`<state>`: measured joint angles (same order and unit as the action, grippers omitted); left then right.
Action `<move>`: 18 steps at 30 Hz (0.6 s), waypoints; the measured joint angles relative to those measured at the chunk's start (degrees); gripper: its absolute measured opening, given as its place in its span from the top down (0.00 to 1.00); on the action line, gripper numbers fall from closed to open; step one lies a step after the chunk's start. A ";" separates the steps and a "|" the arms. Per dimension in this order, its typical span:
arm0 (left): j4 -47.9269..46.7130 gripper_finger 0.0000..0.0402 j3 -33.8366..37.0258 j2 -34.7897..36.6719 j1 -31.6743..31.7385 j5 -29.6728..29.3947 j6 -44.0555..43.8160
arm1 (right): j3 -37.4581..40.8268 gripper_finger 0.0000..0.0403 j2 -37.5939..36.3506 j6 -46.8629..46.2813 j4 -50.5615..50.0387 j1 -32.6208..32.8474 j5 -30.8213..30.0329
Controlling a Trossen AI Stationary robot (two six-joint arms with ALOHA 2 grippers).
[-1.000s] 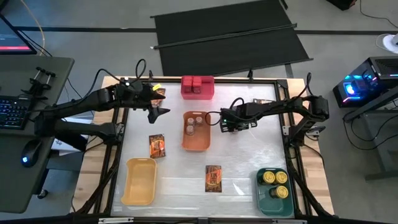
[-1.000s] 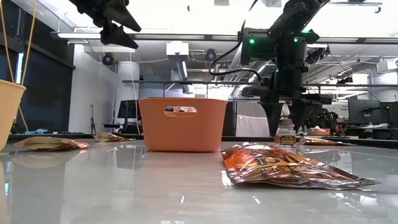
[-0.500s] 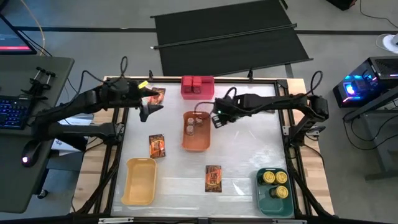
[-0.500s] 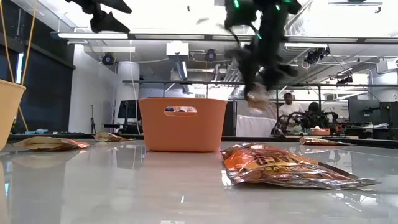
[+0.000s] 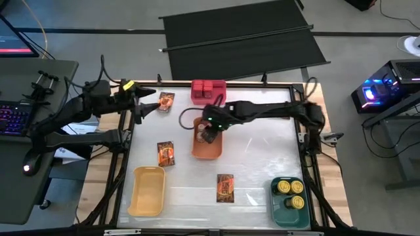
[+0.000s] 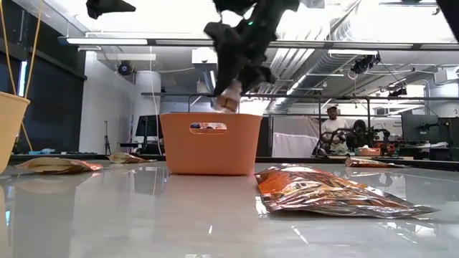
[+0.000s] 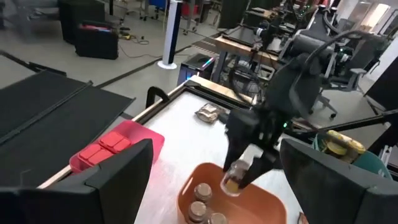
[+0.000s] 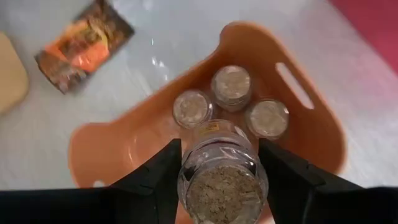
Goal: Sort spices by type
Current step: Put the brown spice bottle into the orange bin
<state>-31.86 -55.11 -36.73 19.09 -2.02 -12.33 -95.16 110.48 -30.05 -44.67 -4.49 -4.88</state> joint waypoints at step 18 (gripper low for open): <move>-5.52 0.16 0.00 0.11 0.00 0.04 -1.06 | -13.99 0.49 16.39 9.13 -12.32 0.02 1.39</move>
<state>-37.38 -55.11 -36.62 19.09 -1.98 -13.39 -109.14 126.87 -20.92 -56.99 -4.47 -3.49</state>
